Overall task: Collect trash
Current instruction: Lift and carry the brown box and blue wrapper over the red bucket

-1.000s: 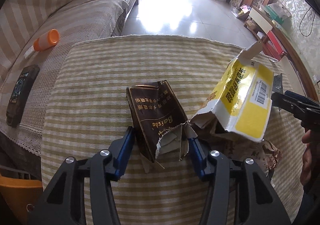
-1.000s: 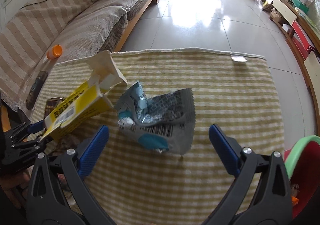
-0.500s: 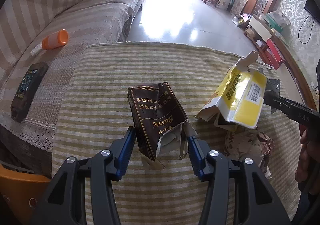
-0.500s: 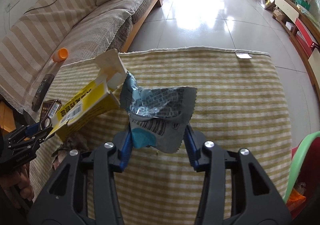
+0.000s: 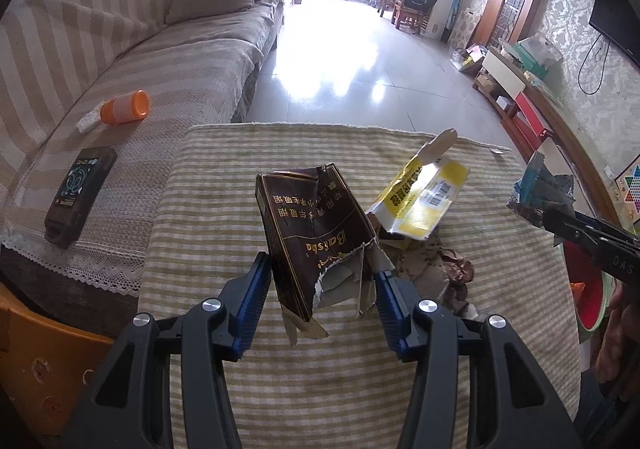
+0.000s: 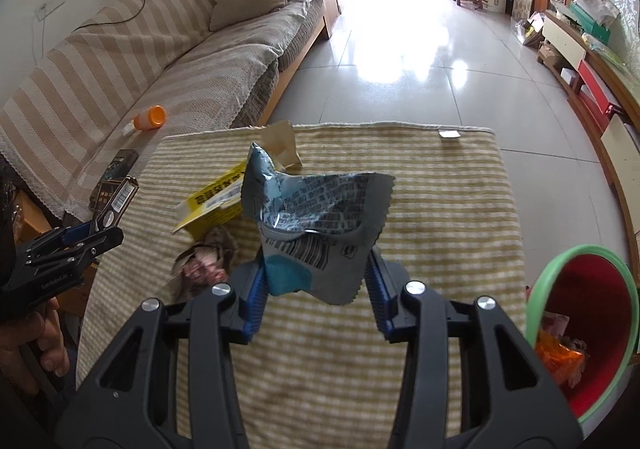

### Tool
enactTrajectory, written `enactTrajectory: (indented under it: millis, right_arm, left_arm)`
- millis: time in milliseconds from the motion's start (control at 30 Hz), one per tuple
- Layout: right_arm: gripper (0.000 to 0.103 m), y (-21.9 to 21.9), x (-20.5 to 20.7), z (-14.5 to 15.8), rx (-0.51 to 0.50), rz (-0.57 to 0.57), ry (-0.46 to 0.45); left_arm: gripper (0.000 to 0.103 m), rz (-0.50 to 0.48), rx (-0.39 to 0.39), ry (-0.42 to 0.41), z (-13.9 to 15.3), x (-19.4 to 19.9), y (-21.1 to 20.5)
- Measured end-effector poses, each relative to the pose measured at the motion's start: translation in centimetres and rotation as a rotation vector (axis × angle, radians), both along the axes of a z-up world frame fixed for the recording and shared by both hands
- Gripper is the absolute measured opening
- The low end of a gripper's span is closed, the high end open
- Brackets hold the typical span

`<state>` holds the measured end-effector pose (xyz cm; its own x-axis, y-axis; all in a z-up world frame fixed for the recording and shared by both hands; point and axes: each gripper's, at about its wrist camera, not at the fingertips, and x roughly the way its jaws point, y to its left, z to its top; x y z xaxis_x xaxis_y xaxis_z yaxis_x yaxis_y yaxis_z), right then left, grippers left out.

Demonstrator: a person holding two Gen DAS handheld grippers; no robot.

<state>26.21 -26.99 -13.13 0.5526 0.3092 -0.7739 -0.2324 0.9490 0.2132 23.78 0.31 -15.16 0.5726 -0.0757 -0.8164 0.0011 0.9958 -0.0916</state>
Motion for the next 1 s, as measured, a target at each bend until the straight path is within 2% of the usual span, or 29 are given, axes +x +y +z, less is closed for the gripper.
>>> enactTrajectory:
  millis: [133,533,1000]
  right_arm:
    - [0.042,-0.5,-2.6,2.1,0.015,-0.013,-0.03]
    - [0.042,-2.7,-8.7,5.8,0.06,-0.043,-0.086]
    - [0.042,-7.2,-10.5,7.4,0.092,-0.096,-0.126]
  left_arm:
    - [0.048,-0.009,-0.005,-0.025,1.7,-2.1,-0.4]
    - [0.048,-0.057,-0.01,-0.075,5.4,-7.3,-3.1]
    - [0.048,-0.131,-0.005,-0.103,7.4,-8.1,-7.5]
